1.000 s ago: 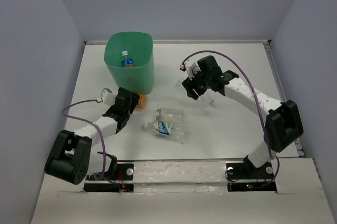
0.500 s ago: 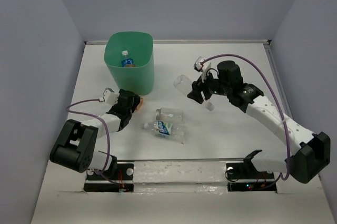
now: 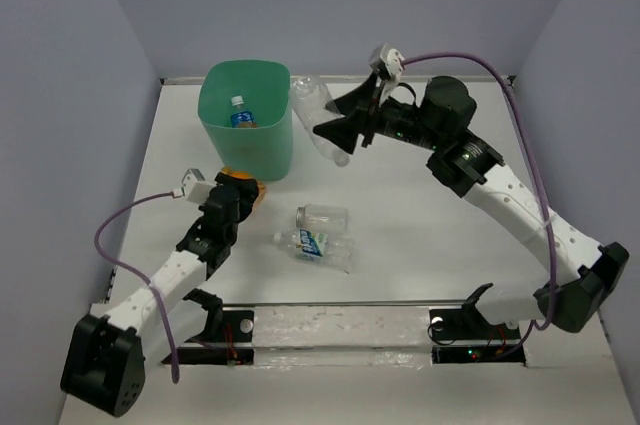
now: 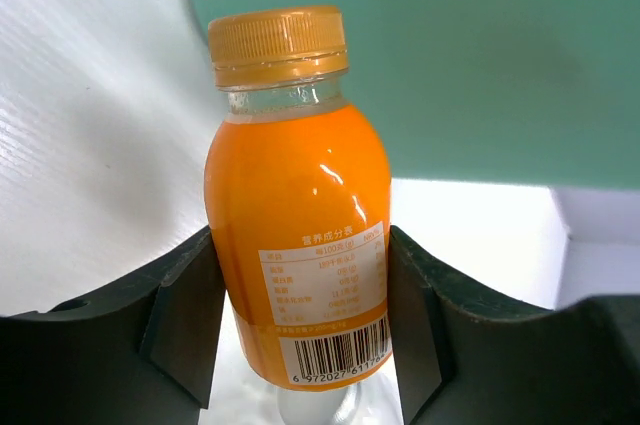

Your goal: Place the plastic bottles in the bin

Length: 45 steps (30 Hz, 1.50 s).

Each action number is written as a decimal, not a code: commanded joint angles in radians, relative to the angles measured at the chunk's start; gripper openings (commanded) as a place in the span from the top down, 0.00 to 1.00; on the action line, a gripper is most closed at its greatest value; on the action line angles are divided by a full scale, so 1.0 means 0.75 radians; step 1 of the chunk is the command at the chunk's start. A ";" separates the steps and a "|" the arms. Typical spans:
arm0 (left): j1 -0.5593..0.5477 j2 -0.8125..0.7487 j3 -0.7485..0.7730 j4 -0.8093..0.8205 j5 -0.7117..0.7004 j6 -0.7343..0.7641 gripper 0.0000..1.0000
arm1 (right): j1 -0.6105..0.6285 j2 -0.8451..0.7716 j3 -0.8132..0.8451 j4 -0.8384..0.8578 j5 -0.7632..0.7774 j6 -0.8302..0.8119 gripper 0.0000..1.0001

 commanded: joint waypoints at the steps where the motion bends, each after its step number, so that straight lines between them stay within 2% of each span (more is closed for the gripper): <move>1: -0.021 -0.387 -0.002 -0.226 -0.030 0.149 0.55 | 0.077 0.230 0.305 0.387 0.032 0.156 0.73; 4: -0.021 -0.547 0.073 -0.360 -0.040 0.225 0.55 | 0.089 0.383 0.411 0.521 0.083 0.230 0.73; 5: -0.021 -0.616 0.106 -0.394 -0.044 0.245 0.55 | 0.089 0.497 0.456 0.552 0.110 0.259 0.73; 6: -0.021 -0.637 0.179 -0.443 -0.058 0.270 0.55 | 0.089 0.557 0.562 0.584 0.124 0.273 0.73; 10: -0.019 -0.652 0.393 -0.527 -0.085 0.386 0.55 | 0.089 0.864 0.853 0.576 0.194 0.304 0.72; 11: -0.019 -0.646 0.433 -0.529 -0.089 0.429 0.55 | 0.089 0.986 0.999 0.520 0.196 0.308 0.72; 14: -0.021 -0.627 0.560 -0.490 -0.093 0.483 0.55 | 0.101 1.160 1.205 0.431 0.210 0.310 0.69; 16: -0.019 -0.607 0.634 -0.439 -0.097 0.518 0.55 | 0.101 1.281 1.329 0.374 0.222 0.308 0.58; 17: -0.021 -0.580 0.657 -0.421 -0.095 0.528 0.55 | 0.101 1.300 1.340 0.350 0.233 0.306 0.49; 18: -0.019 -0.560 0.703 -0.386 -0.093 0.552 0.55 | 0.101 1.294 1.328 0.349 0.243 0.304 0.27; 19: -0.019 -0.523 0.726 -0.364 -0.091 0.567 0.54 | 0.101 1.274 1.271 0.351 0.241 0.298 0.20; 21: -0.021 -0.476 0.769 -0.288 -0.099 0.622 0.54 | 0.113 1.220 1.210 0.356 0.245 0.280 0.14; 23: -0.021 -0.423 0.857 -0.271 -0.116 0.646 0.54 | 0.113 1.100 1.136 0.353 0.257 0.259 0.12; 25: -0.019 -0.337 0.932 -0.178 -0.122 0.716 0.54 | 0.113 0.935 0.973 0.362 0.288 0.220 0.11; 28: -0.021 -0.194 1.043 -0.141 -0.128 0.759 0.54 | 0.113 0.740 0.672 0.402 0.304 0.179 0.13; 29: -0.019 -0.117 1.066 -0.128 -0.126 0.801 0.54 | 0.113 0.606 0.587 0.415 0.312 0.169 0.15; 31: -0.021 -0.043 1.115 -0.104 -0.148 0.839 0.54 | 0.113 0.462 0.306 0.437 0.345 0.161 0.28; 32: -0.021 0.027 1.125 -0.089 -0.154 0.889 0.54 | 0.113 0.324 0.115 0.445 0.361 0.151 0.39; 36: -0.021 0.176 1.113 0.035 -0.175 0.992 0.54 | 0.113 0.010 -0.215 0.429 0.398 0.175 0.84; 38: -0.019 0.260 1.099 0.072 -0.191 1.031 0.54 | 0.113 -0.090 -0.385 0.376 0.396 0.185 0.86; 42: -0.021 0.387 1.121 0.089 -0.220 1.088 0.53 | 0.113 -0.265 -0.496 0.197 0.411 0.142 0.84; 44: -0.021 0.438 1.137 0.070 -0.224 1.092 0.46 | 0.113 -0.297 -0.486 0.036 0.411 0.096 0.81; 45: -0.021 0.453 1.150 0.022 -0.246 1.080 0.39 | 0.113 -0.297 -0.484 -0.030 0.413 0.089 0.75</move>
